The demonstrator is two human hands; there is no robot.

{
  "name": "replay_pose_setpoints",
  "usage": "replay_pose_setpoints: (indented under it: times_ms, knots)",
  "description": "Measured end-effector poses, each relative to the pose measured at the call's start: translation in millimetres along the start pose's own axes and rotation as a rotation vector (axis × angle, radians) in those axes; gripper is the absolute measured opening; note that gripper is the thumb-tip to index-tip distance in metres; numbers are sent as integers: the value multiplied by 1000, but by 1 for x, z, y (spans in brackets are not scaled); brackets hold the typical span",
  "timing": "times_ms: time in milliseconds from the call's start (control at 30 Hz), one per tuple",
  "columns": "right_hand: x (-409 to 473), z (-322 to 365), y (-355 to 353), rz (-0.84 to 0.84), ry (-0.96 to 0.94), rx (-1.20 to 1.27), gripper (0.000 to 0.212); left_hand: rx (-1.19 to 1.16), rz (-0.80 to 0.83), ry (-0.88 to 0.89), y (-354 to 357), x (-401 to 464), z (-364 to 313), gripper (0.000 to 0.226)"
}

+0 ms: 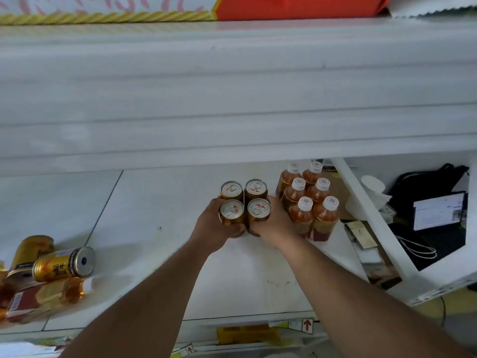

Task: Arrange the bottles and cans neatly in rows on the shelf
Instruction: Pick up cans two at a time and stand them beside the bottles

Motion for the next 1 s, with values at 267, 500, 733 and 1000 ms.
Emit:
replay_pose_setpoints:
  times_ms: [267,500,733,1000]
  knots:
    - [-6,7,-5,9,-6,5,76,-9,3,-34,4,4,6,82]
    - [-23,11,-9,-1,17,-89,61,114,-1,-144,-4,-18,10,116]
    - [-81,45,-15,-119,-185,-232,60,492,13,-93,-17,-58,9,92]
    - [-149,87,20,28,-227,-585,69,741,-7,3,-54,-121,7,81]
Point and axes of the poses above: each hand's wrist, its own x-axis towards the middle knuckle, its own y-axis out of the palm, z = x × y, the point moved 9 cm from there along x, towards the middle knuckle, and after that the axes turned 6 degrees about -y, right-handed, at the moved point
